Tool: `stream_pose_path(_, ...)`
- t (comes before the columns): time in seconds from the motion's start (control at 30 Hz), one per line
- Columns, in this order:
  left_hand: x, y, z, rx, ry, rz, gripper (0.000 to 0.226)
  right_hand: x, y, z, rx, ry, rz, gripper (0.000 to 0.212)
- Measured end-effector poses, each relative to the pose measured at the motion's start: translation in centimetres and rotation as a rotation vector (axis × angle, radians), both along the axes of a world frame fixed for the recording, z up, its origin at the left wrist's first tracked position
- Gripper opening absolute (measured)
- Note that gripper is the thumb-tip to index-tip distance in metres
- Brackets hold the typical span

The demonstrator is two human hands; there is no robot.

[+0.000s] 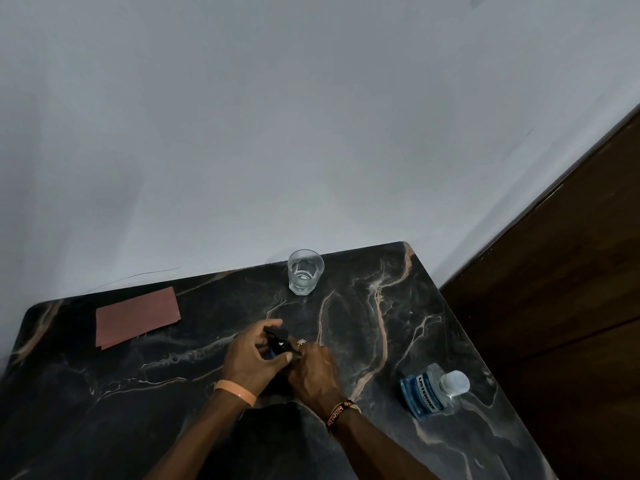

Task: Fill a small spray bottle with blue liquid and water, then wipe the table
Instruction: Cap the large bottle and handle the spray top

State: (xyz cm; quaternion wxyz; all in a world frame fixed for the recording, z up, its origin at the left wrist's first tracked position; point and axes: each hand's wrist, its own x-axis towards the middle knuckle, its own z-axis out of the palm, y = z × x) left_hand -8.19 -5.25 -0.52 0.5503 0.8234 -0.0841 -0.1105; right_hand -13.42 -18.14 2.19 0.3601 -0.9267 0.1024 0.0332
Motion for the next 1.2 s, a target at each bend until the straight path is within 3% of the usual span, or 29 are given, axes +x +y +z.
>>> stream_pose_path(0.87,0.17,-0.06,0.1,0.022,-0.011,0.008,0.062,-0.08,-0.09,-0.36,0.026,-0.007,-0.021,0.013)
stream_pose_path(1.2,0.21,-0.14,-0.28,0.034,-0.018,0.022,0.073,0.02,-0.15,-0.49,0.031,-0.004,-0.012,0.02)
